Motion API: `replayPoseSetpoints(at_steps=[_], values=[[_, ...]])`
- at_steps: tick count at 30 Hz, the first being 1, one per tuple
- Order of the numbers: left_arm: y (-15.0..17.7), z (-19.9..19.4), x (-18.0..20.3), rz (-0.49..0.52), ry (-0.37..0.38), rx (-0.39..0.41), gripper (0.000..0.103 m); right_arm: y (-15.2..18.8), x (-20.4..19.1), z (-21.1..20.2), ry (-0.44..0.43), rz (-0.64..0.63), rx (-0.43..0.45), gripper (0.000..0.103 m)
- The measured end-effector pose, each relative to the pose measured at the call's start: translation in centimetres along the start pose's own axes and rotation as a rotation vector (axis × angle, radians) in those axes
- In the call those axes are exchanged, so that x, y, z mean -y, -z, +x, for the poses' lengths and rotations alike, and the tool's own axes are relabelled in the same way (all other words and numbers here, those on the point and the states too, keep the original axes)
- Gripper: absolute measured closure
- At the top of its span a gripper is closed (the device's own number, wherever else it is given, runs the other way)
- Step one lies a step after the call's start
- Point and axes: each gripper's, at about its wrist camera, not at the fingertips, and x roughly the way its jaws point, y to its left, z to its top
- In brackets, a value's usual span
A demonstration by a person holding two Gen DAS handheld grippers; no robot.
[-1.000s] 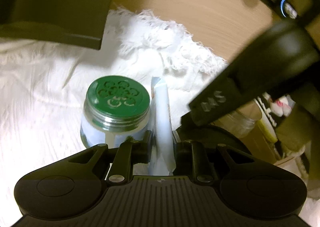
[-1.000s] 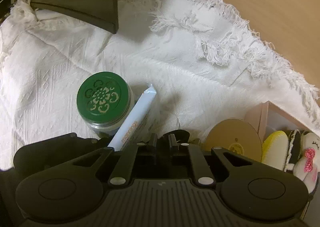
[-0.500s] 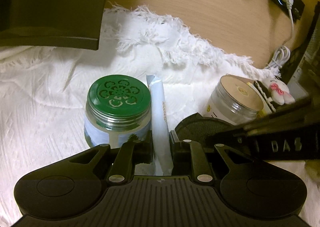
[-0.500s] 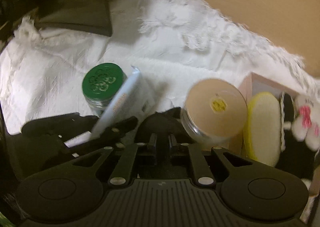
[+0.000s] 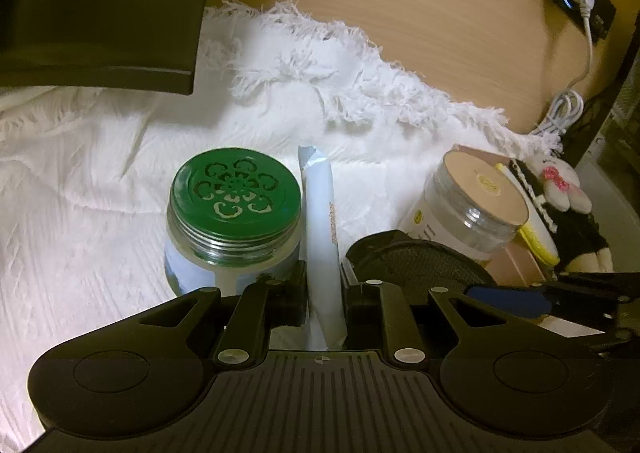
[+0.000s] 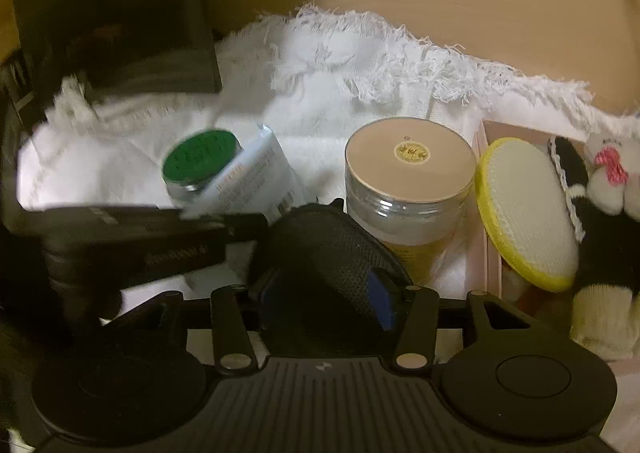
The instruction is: Organize soft objects
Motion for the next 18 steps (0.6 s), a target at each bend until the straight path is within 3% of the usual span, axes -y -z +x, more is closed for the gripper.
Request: replayPoseSetpoints(at_steps=[5, 7, 9, 18], values=[[-0.2, 0.1, -0.3, 0.004, 0.009, -0.029, 0.085, 0.0, -0.1, -0.4, 0.033, -0.049, 0.043, 0.053], [-0.2, 0.0, -0.6, -0.003, 0.022, -0.039, 0.085, -0.4, -0.2, -1.0, 0.052, -0.111, 0.051, 0.034], [-0.1, -0.2, -0.8, -0.002, 0.026, -0.042, 0.085, -0.8, 0.1, -1.6, 0.087, -0.172, 0.049, 0.034], [0.3, -0.4, -1.0, -0.011, 0.041, -0.025, 0.085, -2.2, 2.7, 1.0, -0.022, -0.195, -0.133, 0.034]])
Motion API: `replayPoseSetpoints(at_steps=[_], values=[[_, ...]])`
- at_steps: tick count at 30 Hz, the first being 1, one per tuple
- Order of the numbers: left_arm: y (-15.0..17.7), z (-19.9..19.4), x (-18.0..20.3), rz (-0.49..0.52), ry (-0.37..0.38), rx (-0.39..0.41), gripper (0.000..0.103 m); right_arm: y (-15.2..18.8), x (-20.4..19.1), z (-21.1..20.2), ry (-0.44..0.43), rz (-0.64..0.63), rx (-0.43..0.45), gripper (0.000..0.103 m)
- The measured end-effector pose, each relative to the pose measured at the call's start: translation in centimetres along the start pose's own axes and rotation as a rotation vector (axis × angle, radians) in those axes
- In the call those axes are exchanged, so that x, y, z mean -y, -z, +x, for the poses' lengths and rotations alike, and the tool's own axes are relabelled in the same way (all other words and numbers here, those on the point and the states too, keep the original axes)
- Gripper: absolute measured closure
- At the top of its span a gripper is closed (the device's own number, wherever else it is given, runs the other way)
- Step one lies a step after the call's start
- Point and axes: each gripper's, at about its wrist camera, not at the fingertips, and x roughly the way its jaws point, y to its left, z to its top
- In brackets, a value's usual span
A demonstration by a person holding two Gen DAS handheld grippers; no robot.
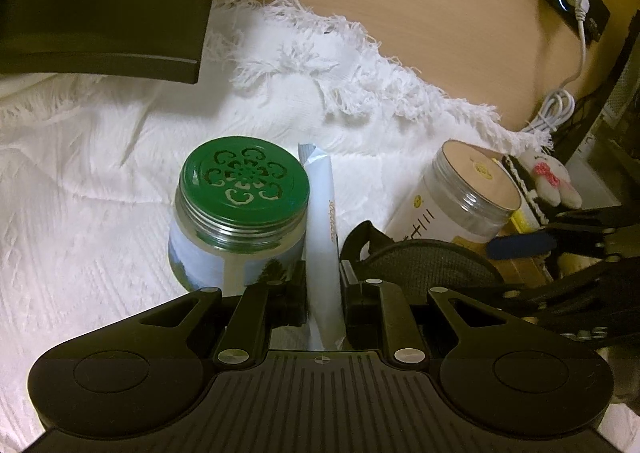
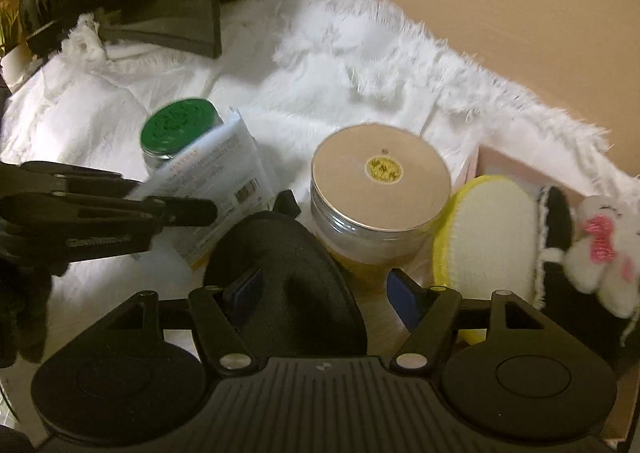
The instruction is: Organize soft objects
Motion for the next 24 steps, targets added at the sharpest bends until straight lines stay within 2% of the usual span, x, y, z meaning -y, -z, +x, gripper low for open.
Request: replayPoseSetpoints(at_steps=[2, 3, 4, 10, 12, 17, 19, 20, 24], values=[[0.0, 0.0, 0.1, 0.002, -0.002, 0.0, 0.085, 0.2, -0.1, 0.8, 0.0, 0.003, -0.034, 0.042], [0.0, 0.0, 0.0, 0.002, -0.003, -0.001, 0.085, 0.4, -0.2, 0.9, -0.023, 0.003, -0.051, 0.057], [0.0, 0.0, 0.1, 0.002, -0.003, -0.001, 0.085, 0.5, -0.4, 0.7, -0.046, 0.004, -0.063, 0.065], [0.0, 0.1, -0.1, -0.008, 0.001, -0.004, 0.085, 2.0, -0.9, -3.1, -0.31, 0.086, -0.067, 0.066], [-0.1, 0.1, -0.2, -0.01, 0.005, -0.006, 0.085, 2.5, -1.2, -3.2, -0.368, 0.121, -0.073, 0.066], [-0.1, 0.3, -0.2, -0.015, -0.005, -0.015, 0.084, 2.7, -1.6, 0.1, -0.293, 0.186, -0.099, 0.064], [0.0, 0.7, -0.1, -0.018, -0.012, -0.037, 0.084, 2.9, -1.0, 2.0, -0.306, 0.247, -0.127, 0.073], [0.2, 0.9, -0.1, -0.021, -0.017, -0.046, 0.084, 3.1, -0.9, 2.3, -0.313, 0.261, -0.13, 0.074], [0.6, 1.3, 0.2, -0.03, -0.034, -0.039, 0.085, 3.2, -1.0, 0.3, -0.302, 0.254, -0.086, 0.083]])
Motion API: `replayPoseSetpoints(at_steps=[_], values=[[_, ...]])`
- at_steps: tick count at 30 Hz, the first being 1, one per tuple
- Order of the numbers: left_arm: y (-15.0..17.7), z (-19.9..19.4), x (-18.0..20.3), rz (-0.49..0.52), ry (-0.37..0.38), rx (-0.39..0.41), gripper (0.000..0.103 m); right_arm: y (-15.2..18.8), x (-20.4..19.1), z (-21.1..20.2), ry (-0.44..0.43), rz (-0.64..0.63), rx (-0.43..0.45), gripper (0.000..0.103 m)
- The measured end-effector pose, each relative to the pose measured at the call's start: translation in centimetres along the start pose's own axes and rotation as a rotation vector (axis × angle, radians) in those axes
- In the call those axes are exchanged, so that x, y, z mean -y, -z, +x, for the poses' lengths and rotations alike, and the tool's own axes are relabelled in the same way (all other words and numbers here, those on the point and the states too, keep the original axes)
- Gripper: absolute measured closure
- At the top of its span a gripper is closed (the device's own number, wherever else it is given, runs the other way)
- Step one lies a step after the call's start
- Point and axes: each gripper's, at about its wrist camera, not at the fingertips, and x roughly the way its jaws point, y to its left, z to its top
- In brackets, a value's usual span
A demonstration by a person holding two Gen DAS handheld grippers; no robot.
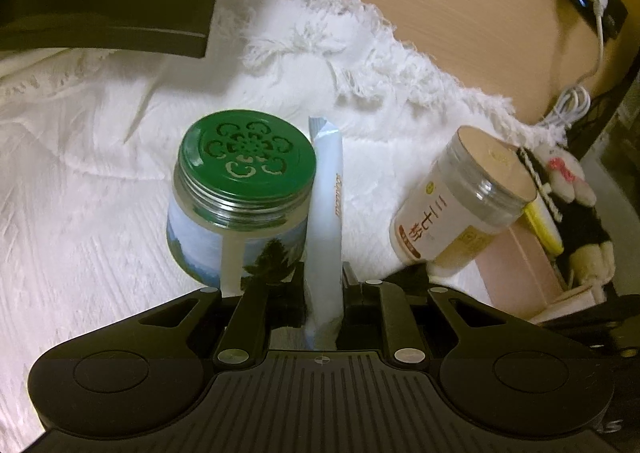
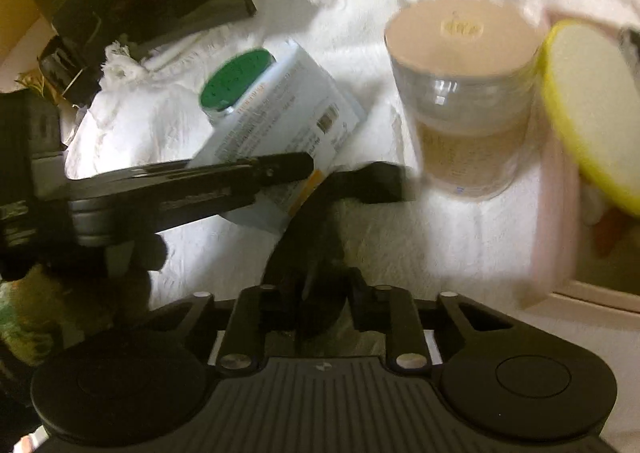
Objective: Organize soft objects
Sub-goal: 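Carry the white packet into the pink box and open the left gripper while the right carries the mask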
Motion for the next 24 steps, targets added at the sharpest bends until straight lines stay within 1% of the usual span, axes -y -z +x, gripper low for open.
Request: replayPoseSetpoints(at_steps=[2, 5, 9, 12, 14, 16, 17, 19, 20, 21, 22, 23, 24], values=[[0.2, -0.3, -0.1, -0.017, 0.005, 0.023, 0.085, 0.1, -0.2, -1.7, 0.022, -0.009, 0.032, 0.083], [0.4, -1.2, 0.3, 0.006, -0.013, 0.076, 0.086, -0.3, -0.2, -4.1, 0.047, -0.003, 0.086, 0.083], [-0.6, -2.5, 1.3, 0.015, -0.011, 0.127, 0.086, -2.1, 0.5, -7.8, 0.072, 0.007, 0.183, 0.083], [-2.3, -4.2, 2.8, 0.053, -0.008, 0.184, 0.086, -4.0, 1.3, -12.5, 0.112, 0.004, 0.304, 0.083], [-3.5, -5.6, 4.2, 0.084, 0.012, 0.228, 0.086, -4.9, 2.5, -15.8, 0.153, 0.006, 0.379, 0.083], [-4.7, -6.7, 6.2, 0.103, 0.078, 0.261, 0.086, -5.4, 3.9, -18.8, 0.216, 0.016, 0.435, 0.083], [-5.2, -6.9, 7.3, 0.11, 0.112, 0.272, 0.086, -5.5, 4.6, -20.1, 0.274, 0.015, 0.46, 0.083], [-6.4, -6.6, 9.8, 0.096, 0.211, 0.273, 0.086, -5.4, 5.7, -21.6, 0.402, 0.001, 0.488, 0.083], [-7.1, -5.9, 10.9, 0.059, 0.276, 0.261, 0.085, -5.4, 6.2, -22.1, 0.445, -0.002, 0.489, 0.083], [-7.8, -4.5, 12.0, -0.01, 0.372, 0.239, 0.085, -5.3, 7.0, -22.5, 0.464, 0.003, 0.484, 0.083], [-8.3, -2.9, 12.9, -0.063, 0.443, 0.216, 0.083, -5.2, 7.9, -22.7, 0.469, 0.014, 0.476, 0.083], [-8.6, -0.8, 13.9, -0.103, 0.489, 0.178, 0.083, -5.1, 8.6, -22.8, 0.473, 0.02, 0.47, 0.083], [-8.6, 1.1, 14.9, -0.12, 0.482, 0.134, 0.085, -5.0, 9.4, -22.9, 0.48, 0.035, 0.466, 0.083]])
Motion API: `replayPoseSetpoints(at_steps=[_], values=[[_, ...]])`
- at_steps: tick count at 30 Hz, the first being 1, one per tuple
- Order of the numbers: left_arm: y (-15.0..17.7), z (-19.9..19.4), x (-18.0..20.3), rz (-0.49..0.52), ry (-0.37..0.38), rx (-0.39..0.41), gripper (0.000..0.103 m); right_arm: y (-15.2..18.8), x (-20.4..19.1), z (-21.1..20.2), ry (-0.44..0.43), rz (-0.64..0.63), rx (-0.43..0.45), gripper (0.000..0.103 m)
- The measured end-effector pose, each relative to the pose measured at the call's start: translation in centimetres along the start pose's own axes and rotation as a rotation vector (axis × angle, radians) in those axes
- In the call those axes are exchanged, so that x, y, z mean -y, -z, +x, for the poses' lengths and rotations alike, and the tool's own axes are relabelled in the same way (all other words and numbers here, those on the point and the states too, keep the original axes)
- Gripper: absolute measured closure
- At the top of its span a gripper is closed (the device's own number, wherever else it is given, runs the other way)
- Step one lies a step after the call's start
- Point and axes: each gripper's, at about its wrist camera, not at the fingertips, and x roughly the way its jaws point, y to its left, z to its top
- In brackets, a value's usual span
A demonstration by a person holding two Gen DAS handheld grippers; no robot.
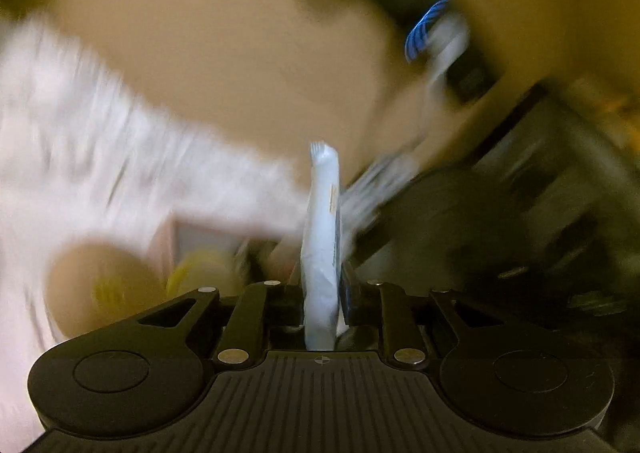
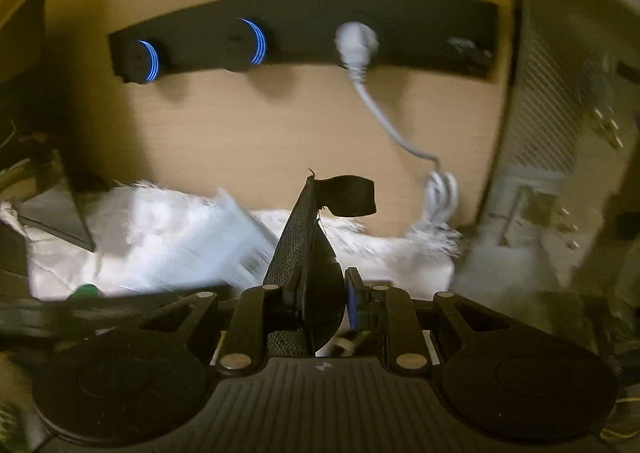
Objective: Organize soft objects
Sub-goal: 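Carry the white packet into the pink box and open the left gripper while the right carries the mask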
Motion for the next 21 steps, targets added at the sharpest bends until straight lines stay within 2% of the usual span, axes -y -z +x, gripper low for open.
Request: replayPoseSetpoints(at_steps=[1, 3, 7, 10, 13, 17, 21], values=[[0.5, 1.7, -0.1, -0.015, -0.04, -0.044, 0.073, 0.2, 0.7, 0.2, 0.006, 0.016, -0.005, 0.083], [1.9, 4.2, -0.6, -0.044, -0.145, -0.13, 0.072, 0.5, 1.8, 0.8, 0.019, 0.047, -0.009, 0.083], [3.2, 4.3, -0.6, -0.025, -0.176, -0.088, 0.071, 1.6, 2.0, 2.2, 0.108, 0.027, -0.006, 0.083], [3.0, 4.5, 0.2, 0.032, -0.189, -0.11, 0.077, 1.8, 0.9, 3.9, 0.132, -0.037, 0.008, 0.083], [2.8, 3.6, 0.6, 0.059, -0.165, -0.129, 0.08, 2.4, -0.7, 4.7, 0.2, -0.154, 0.028, 0.083], [2.2, 1.7, 1.0, 0.082, -0.162, -0.099, 0.081, 4.3, -3.3, 5.9, 0.315, -0.357, 0.069, 0.083], [1.6, 1.7, -0.6, 0.008, -0.168, -0.143, 0.082, 7.8, -6.4, 8.3, 0.386, -0.59, 0.099, 0.08]])
